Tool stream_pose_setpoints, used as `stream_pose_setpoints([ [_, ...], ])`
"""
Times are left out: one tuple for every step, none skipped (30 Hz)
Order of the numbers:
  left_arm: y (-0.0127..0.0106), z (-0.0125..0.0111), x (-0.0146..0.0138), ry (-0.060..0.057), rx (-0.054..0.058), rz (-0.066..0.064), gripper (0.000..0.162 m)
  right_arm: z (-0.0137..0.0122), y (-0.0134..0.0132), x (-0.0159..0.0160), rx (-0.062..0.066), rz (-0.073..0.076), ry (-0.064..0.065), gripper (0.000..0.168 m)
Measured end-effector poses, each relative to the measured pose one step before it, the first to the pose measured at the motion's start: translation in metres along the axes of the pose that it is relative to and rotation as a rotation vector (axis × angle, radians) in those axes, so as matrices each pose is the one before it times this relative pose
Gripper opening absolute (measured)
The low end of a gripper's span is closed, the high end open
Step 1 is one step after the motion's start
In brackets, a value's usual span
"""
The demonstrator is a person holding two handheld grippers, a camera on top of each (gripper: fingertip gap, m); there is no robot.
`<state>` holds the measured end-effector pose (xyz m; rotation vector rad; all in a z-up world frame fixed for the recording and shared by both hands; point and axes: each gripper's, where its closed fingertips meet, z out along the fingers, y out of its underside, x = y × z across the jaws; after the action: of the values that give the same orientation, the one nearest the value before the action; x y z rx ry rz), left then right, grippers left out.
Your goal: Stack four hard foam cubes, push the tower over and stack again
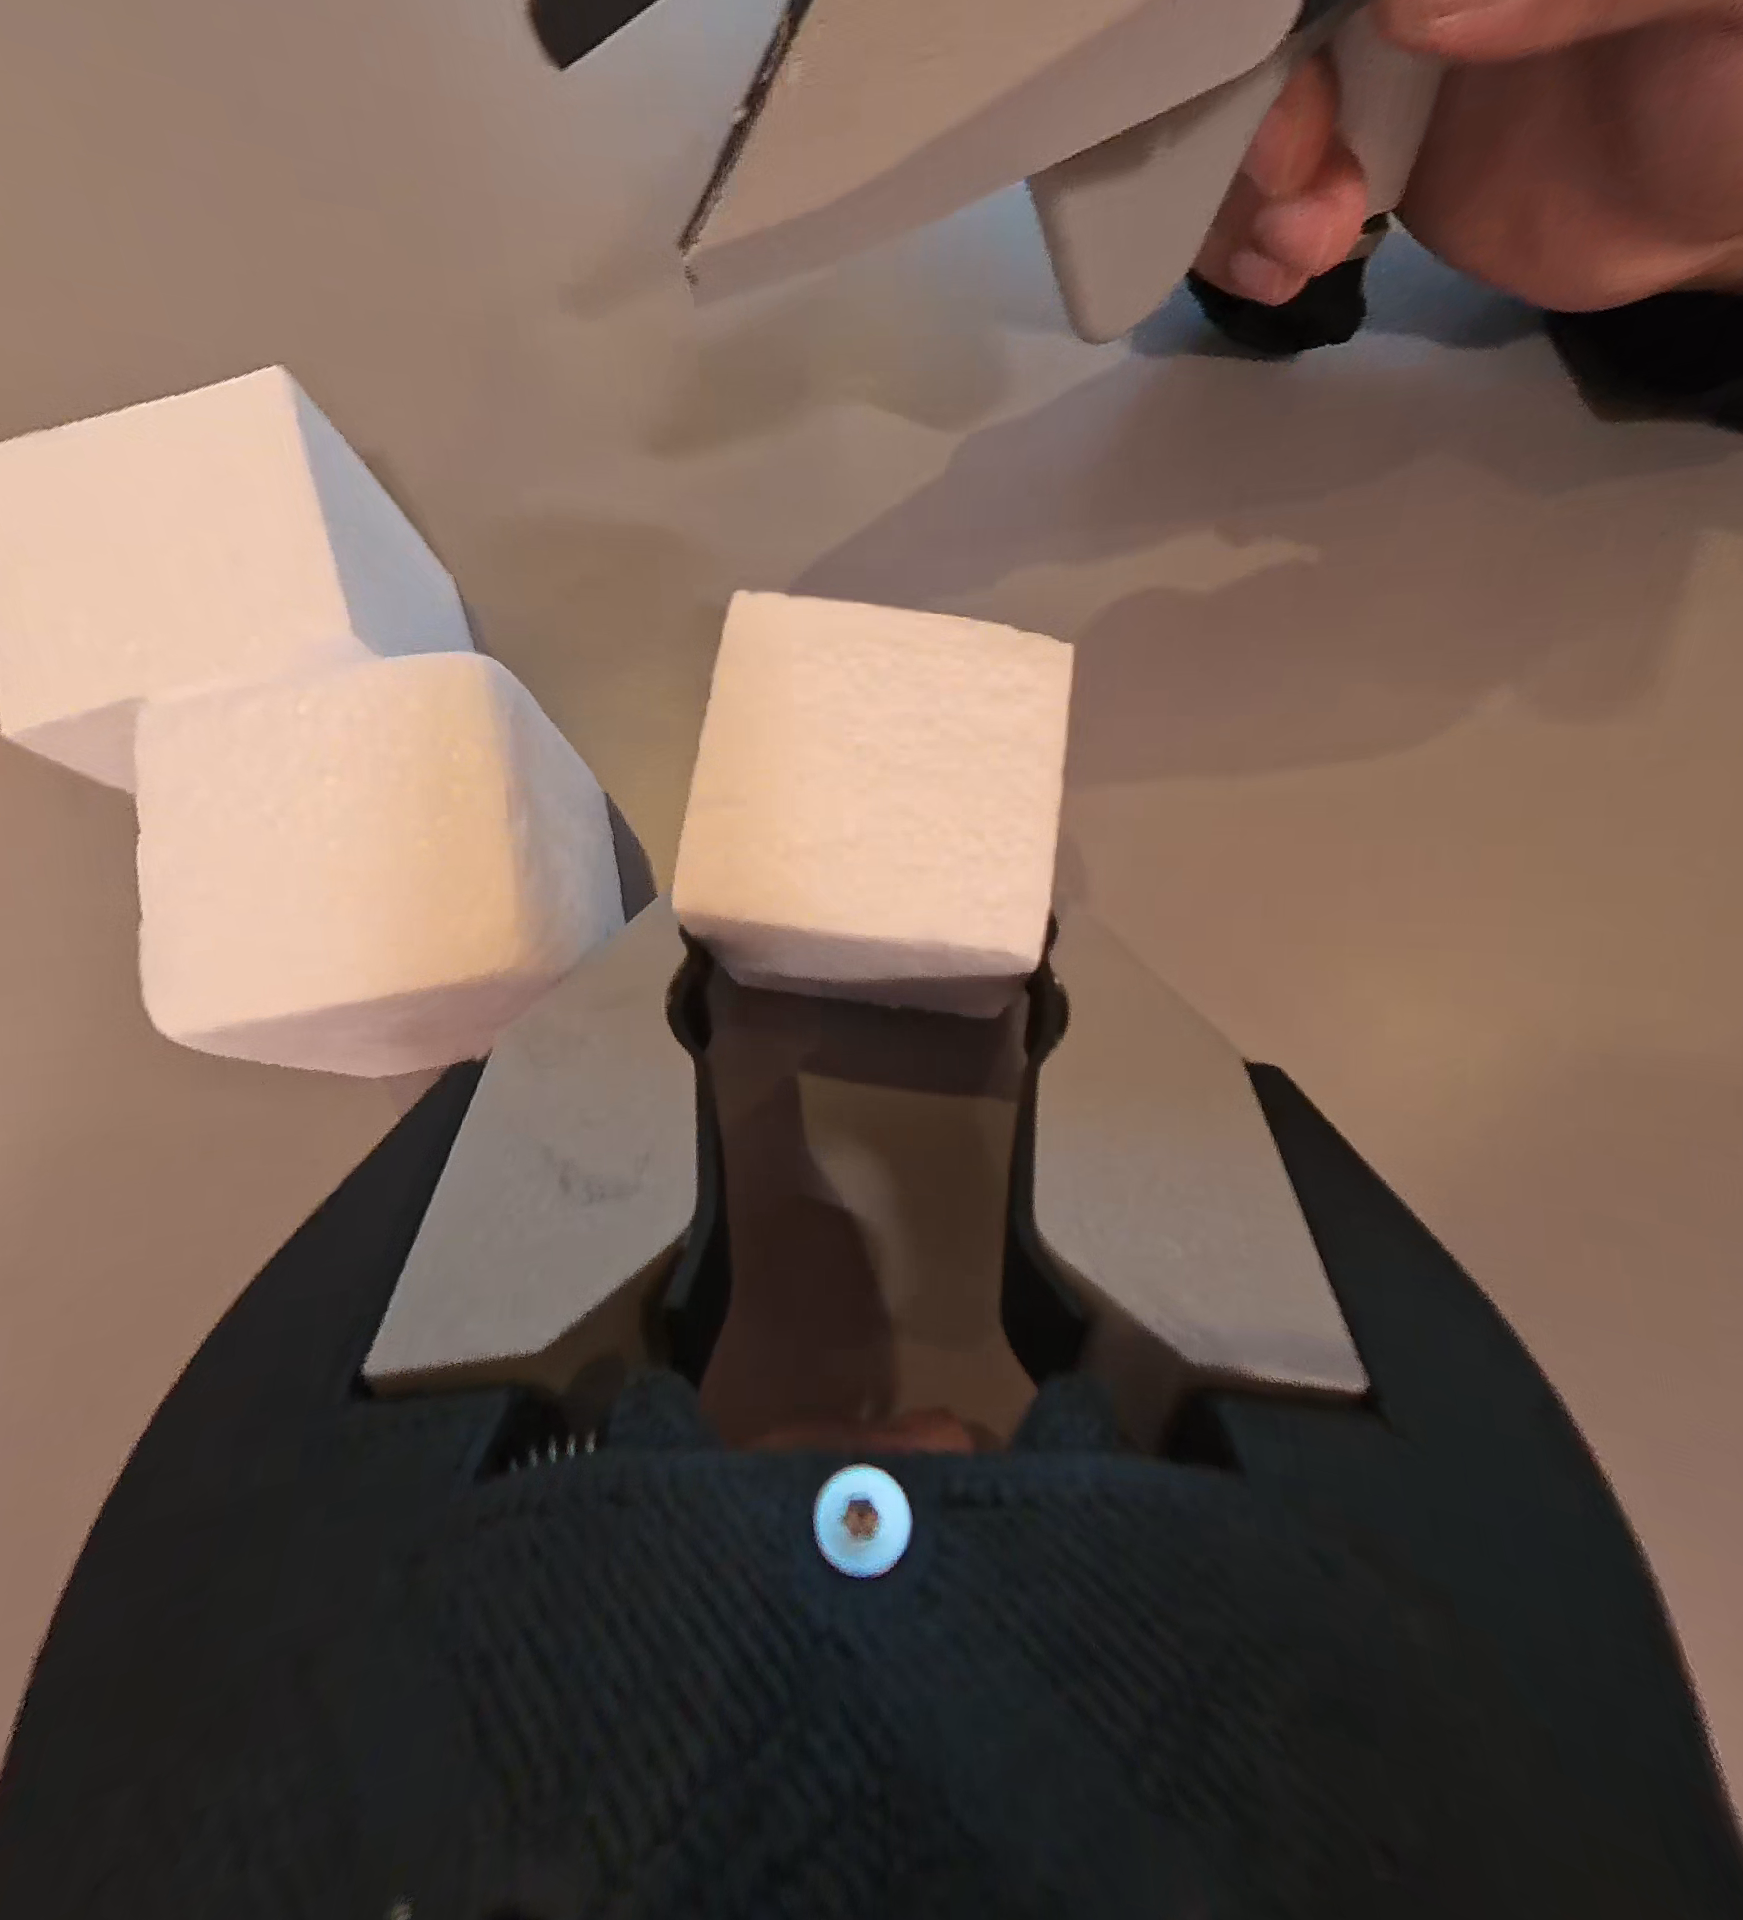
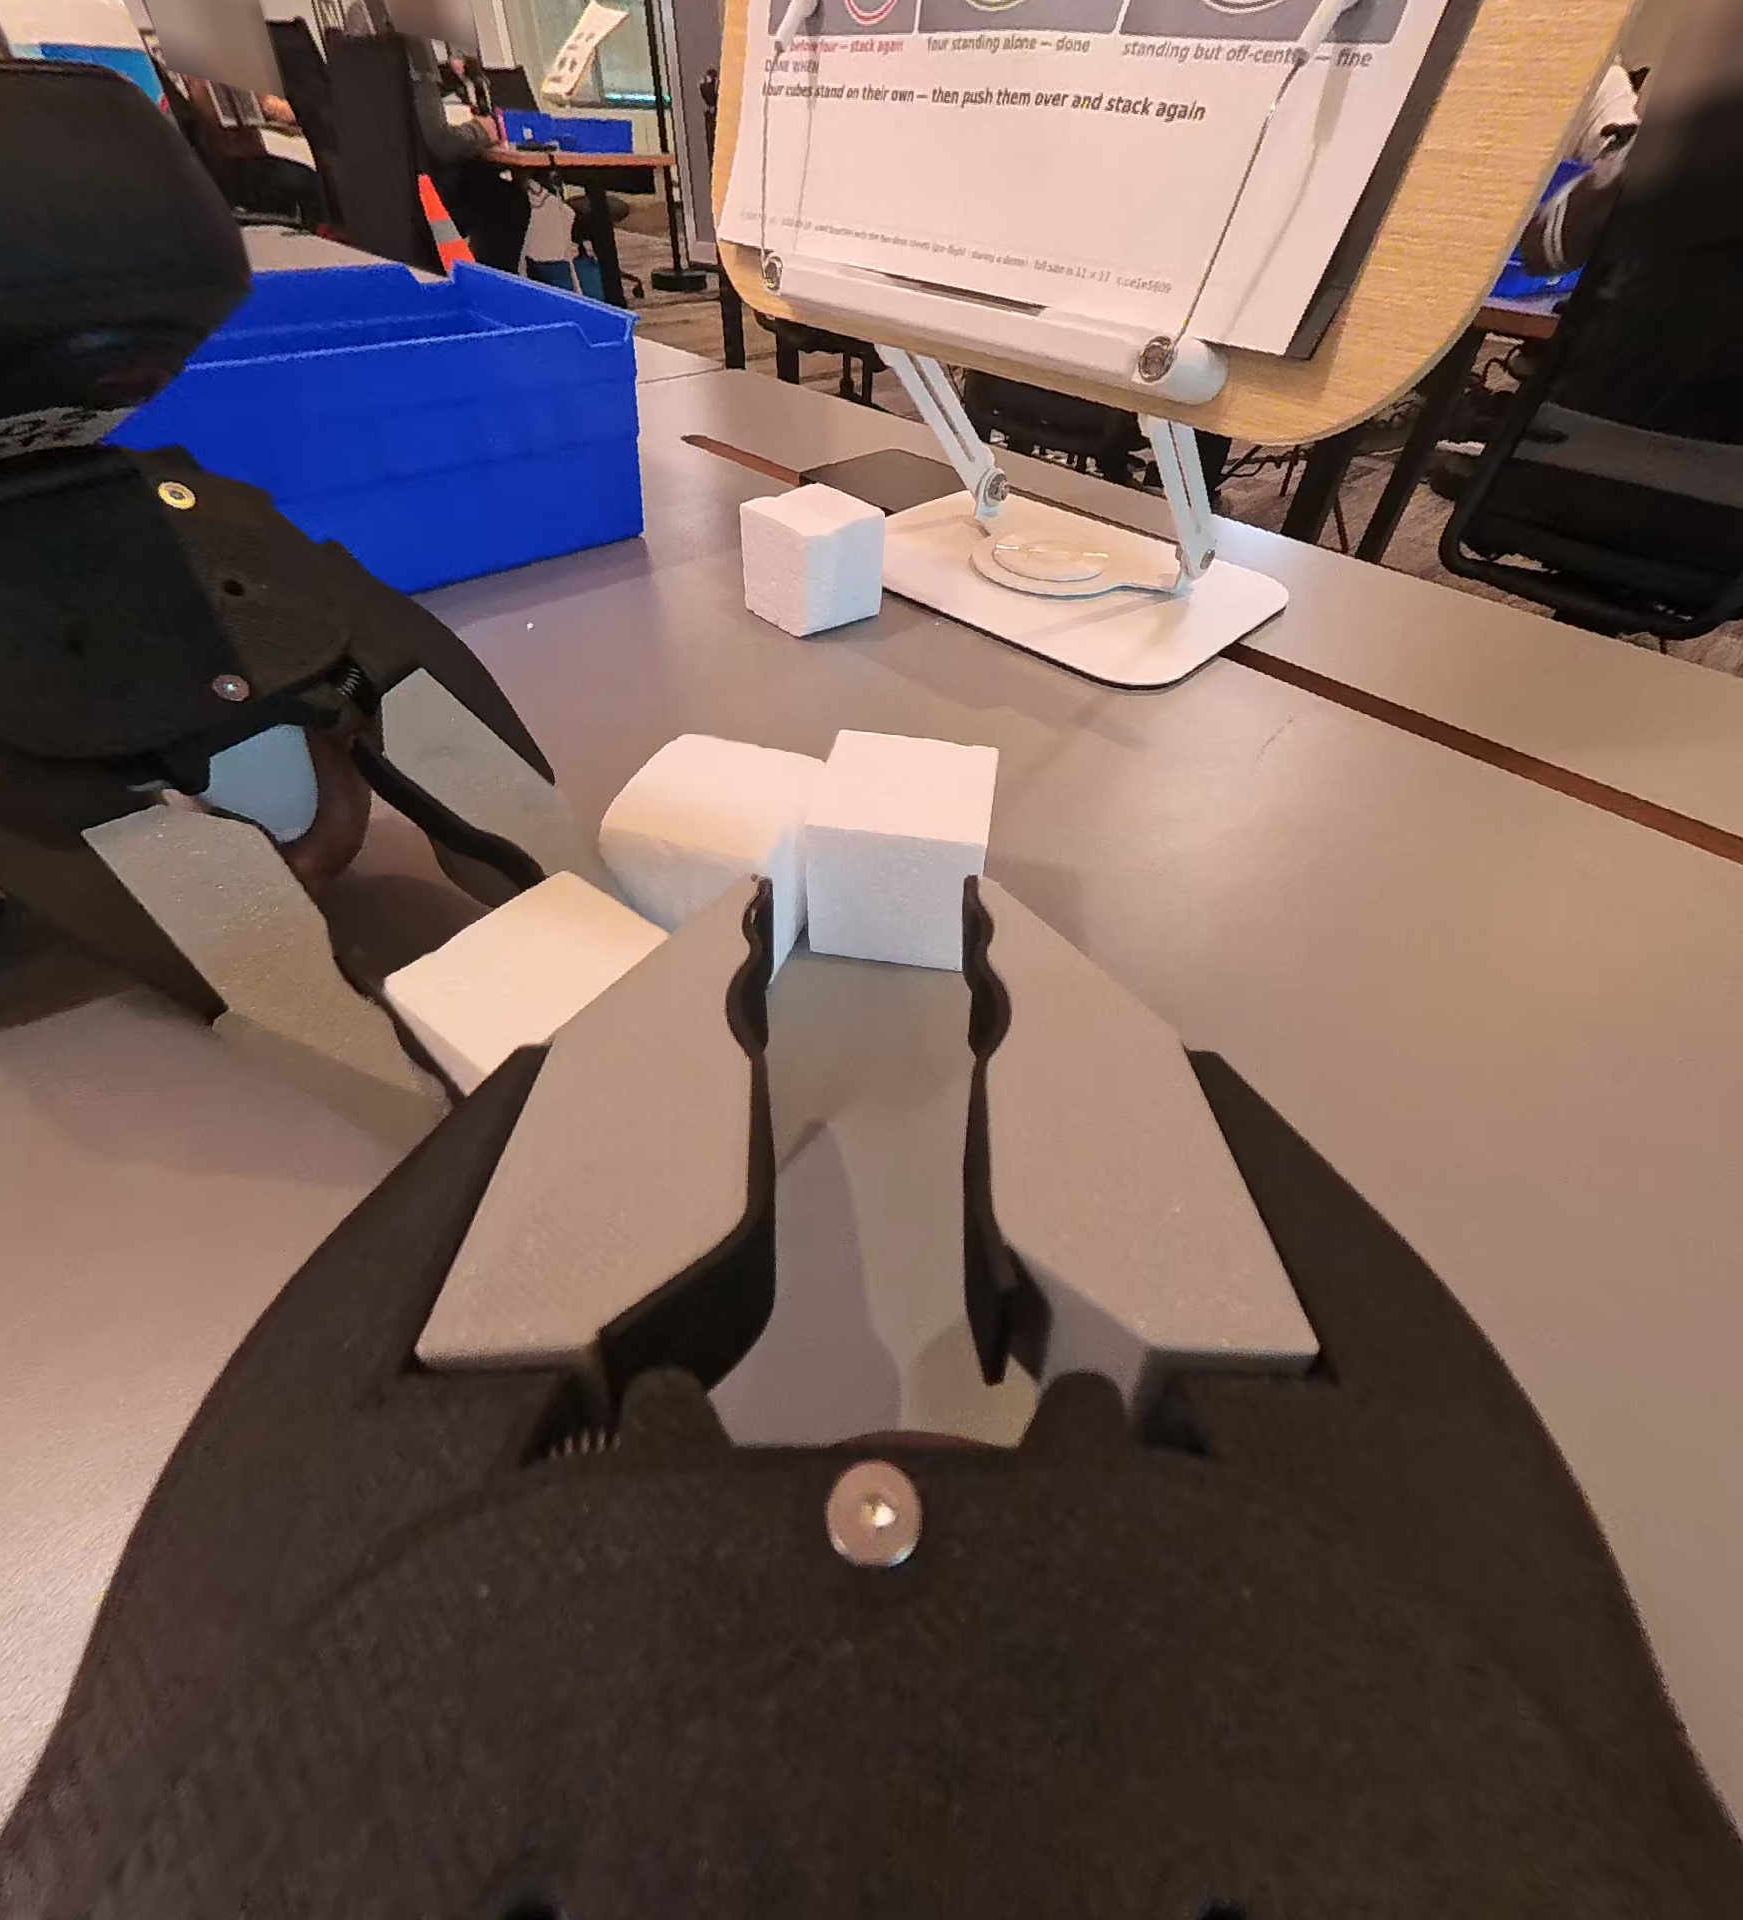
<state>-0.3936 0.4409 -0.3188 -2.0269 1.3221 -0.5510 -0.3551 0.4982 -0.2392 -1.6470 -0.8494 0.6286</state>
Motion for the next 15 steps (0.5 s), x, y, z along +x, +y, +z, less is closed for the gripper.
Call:
stream_pose_setpoints([
  [0.00046,-0.00049,-0.00193,-0.0066,-0.0016,-0.0070,0.060,-0.00008,-0.00008,-0.00001,0.0008,-0.0002,0.0000,0.033],
  [0.00055,-0.00041,-0.00081,0.0001,0.0000,-0.0052,0.060,0.00000,0.00000,-0.00009,0.0000,0.0004,-0.0005,0.033],
  [0.00038,-0.00033,0.00005,0.0030,0.0012,-0.0008,0.060,-0.00005,0.00008,-0.00003,-0.0005,0.0008,-0.0008,0.033],
  [0.00071,-0.00070,0.00037,0.0015,-0.0023,0.0045,0.060,0.00013,0.00026,-0.00034,-0.0007,0.0011,-0.0020,0.033],
  [0.00121,-0.00118,0.00117,0.0044,-0.0066,0.0078,0.060,0.00020,0.00021,-0.00040,-0.0013,0.0008,-0.0027,0.034],
  [0.00157,-0.00155,0.00192,0.0072,-0.0084,0.0104,0.059,0.00003,0.00025,-0.00031,-0.0013,-0.0005,-0.0010,0.034],
  [0.00130,-0.00162,0.00073,-0.0002,-0.0055,0.0124,0.058,0.00010,0.00014,-0.00023,-0.0006,-0.0015,0.0000,0.034],
  [0.00103,-0.00158,-0.00109,-0.0103,-0.0023,0.0093,0.057,0.00000,0.00005,-0.00023,-0.0005,-0.0014,-0.0003,0.034],
  [0.00090,-0.00128,-0.00243,-0.0141,-0.0023,0.0024,0.056,0.00003,-0.00015,-0.00018,0.0002,-0.0014,0.0000,0.034],
  [0.00092,-0.00098,-0.00192,-0.0076,-0.0019,-0.0035,0.056,-0.00003,0.00000,-0.00010,0.0001,-0.0011,0.0003,0.034],
  [0.00081,-0.00038,-0.00083,0.0016,-0.0007,-0.0067,0.056,0.00012,0.00018,-0.00016,-0.0009,-0.0001,-0.0003,0.034],
  [0.00050,-0.00016,-0.00075,0.0017,0.0004,-0.0079,0.056,0.00006,0.00015,-0.00017,-0.0005,0.0004,-0.0006,0.034],
  [0.00045,-0.00010,-0.00065,0.0016,-0.0001,-0.0070,0.057,-0.00001,0.00017,-0.00009,-0.0005,0.0001,-0.0006,0.034],
  [0.00036,-0.00013,-0.00037,0.0020,-0.0009,-0.0046,0.057,-0.00002,-0.00011,0.00001,0.0001,-0.0001,0.0000,0.034],
  [0.00024,-0.00018,-0.00029,-0.0007,-0.0007,-0.0016,0.057,-0.00010,-0.00019,0.00002,0.0009,0.0000,0.0003,0.034],
])
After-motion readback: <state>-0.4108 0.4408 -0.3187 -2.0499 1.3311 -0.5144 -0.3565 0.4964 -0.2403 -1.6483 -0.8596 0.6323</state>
